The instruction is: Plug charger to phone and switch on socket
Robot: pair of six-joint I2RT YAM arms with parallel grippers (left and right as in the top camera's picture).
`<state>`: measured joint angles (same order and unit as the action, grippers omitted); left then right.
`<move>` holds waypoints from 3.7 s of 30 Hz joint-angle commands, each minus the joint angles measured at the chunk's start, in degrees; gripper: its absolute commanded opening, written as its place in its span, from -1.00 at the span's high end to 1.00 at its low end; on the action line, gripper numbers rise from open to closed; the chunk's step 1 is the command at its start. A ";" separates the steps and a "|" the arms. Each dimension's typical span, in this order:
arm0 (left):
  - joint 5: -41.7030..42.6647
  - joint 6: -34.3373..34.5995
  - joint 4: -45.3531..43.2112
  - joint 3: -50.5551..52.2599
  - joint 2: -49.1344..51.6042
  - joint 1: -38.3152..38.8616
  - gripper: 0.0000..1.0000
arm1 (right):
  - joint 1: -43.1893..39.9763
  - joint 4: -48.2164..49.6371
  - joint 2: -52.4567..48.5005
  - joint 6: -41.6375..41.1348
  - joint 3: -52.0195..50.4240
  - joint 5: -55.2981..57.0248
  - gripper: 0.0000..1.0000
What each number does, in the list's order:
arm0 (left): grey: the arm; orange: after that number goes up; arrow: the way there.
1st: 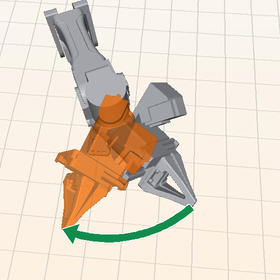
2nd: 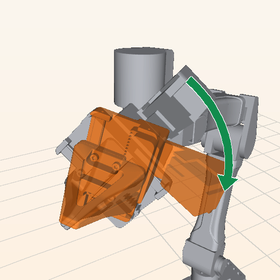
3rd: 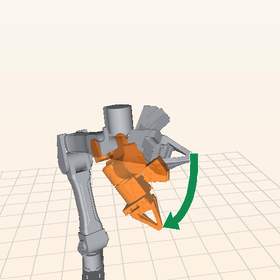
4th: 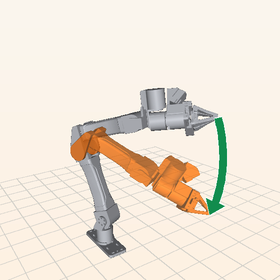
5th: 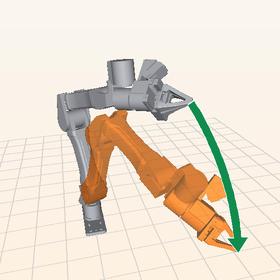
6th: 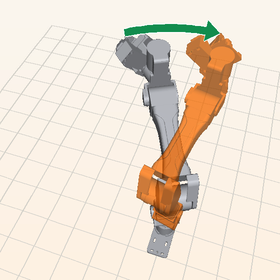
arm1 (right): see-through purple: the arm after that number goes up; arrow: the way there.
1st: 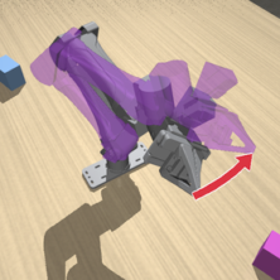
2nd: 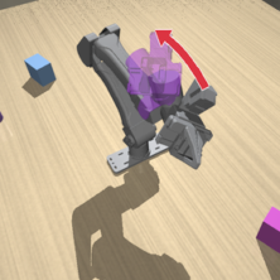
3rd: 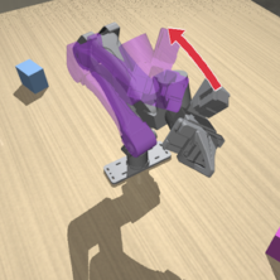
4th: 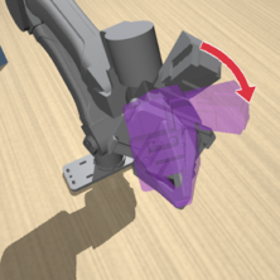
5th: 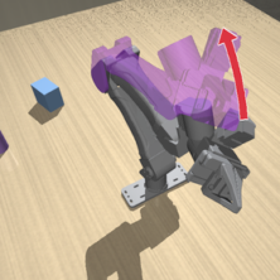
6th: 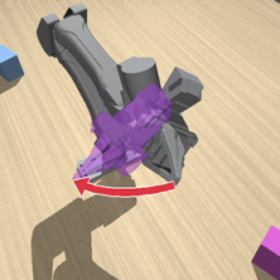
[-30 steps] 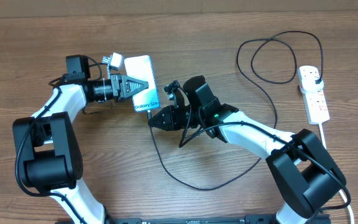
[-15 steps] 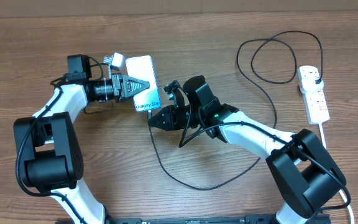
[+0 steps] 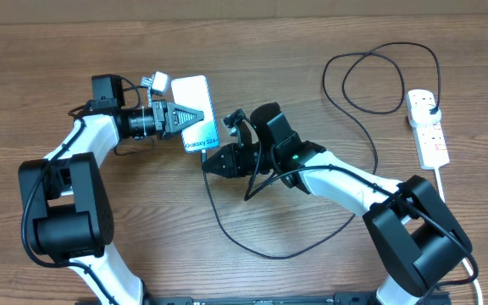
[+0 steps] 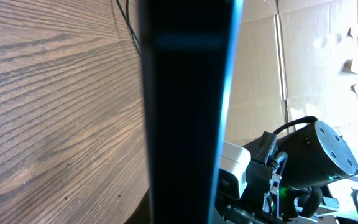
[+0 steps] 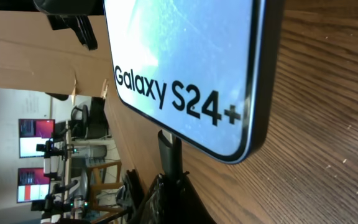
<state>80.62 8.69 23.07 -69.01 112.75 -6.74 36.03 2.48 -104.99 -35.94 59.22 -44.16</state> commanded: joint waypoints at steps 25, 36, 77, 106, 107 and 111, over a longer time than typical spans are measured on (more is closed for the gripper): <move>3.08 0.35 -0.96 0.00 -0.02 1.90 0.92 | -3.10 2.14 0.74 0.81 0.02 -2.71 0.93; 3.06 0.59 -2.36 0.00 -0.02 3.48 0.91 | -3.10 1.92 0.74 0.79 0.02 -2.23 0.93; -24.15 8.11 0.48 0.00 -0.02 -3.17 0.92 | 10.38 -42.95 -3.89 4.52 15.65 38.64 -0.03; -24.70 8.31 0.72 0.00 -0.02 -3.17 0.92 | 5.33 -84.41 -10.82 6.75 23.17 55.32 0.93; -24.70 8.28 0.79 0.00 -0.02 -3.17 0.91 | 5.11 -85.20 -10.82 7.67 22.84 54.29 0.93; -24.70 8.31 0.92 0.00 -0.02 -3.17 0.92 | 5.11 -90.05 -10.82 8.20 21.68 52.00 0.92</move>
<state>54.78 16.60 24.14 -68.90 112.75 -9.52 41.15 -86.06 -115.74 -29.08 81.95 9.80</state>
